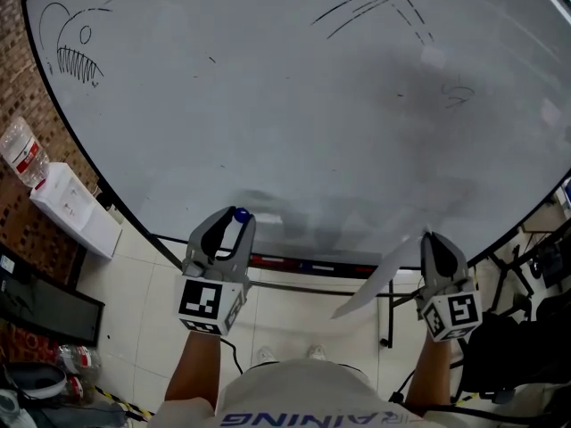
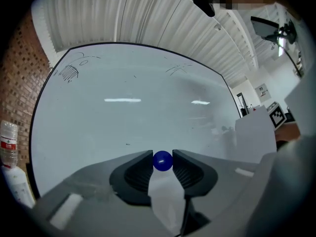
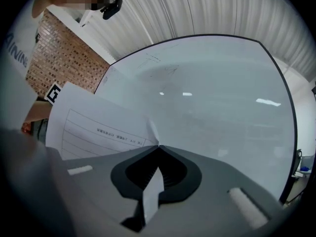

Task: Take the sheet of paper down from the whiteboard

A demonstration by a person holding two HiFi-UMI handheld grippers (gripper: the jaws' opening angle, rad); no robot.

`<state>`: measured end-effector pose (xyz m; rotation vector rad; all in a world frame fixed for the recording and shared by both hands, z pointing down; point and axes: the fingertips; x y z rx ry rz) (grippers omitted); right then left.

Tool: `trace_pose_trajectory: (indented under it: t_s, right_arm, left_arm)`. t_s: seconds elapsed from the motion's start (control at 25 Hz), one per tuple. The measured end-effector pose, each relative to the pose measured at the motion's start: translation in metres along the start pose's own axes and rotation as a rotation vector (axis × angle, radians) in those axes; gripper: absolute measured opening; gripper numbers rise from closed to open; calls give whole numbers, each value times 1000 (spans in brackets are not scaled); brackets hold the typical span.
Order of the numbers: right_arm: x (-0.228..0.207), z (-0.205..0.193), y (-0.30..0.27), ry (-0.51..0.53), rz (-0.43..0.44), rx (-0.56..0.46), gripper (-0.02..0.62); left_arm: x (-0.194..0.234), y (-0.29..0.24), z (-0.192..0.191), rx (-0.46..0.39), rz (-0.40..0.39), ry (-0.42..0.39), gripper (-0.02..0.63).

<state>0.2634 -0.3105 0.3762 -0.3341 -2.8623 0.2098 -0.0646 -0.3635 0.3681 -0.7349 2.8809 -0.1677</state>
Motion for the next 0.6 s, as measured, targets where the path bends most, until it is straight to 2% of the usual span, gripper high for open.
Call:
trace_pose_trajectory:
  t_s: [0.32,0.6]
  right_arm:
    - [-1,-1,-5,14,7,3,8]
    - [-9,-1,-12,10,13,3,8]
  left_arm:
    - [0,-10,-4,2,-9,29,133]
    - [-4,-21,4,-13,-8,16,133]
Point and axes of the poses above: the fingertips, and each gripper's own axes: y backward along the fingers, x to its left, z out of its top, and after that the axes turned 11 degrees about x, right-handed
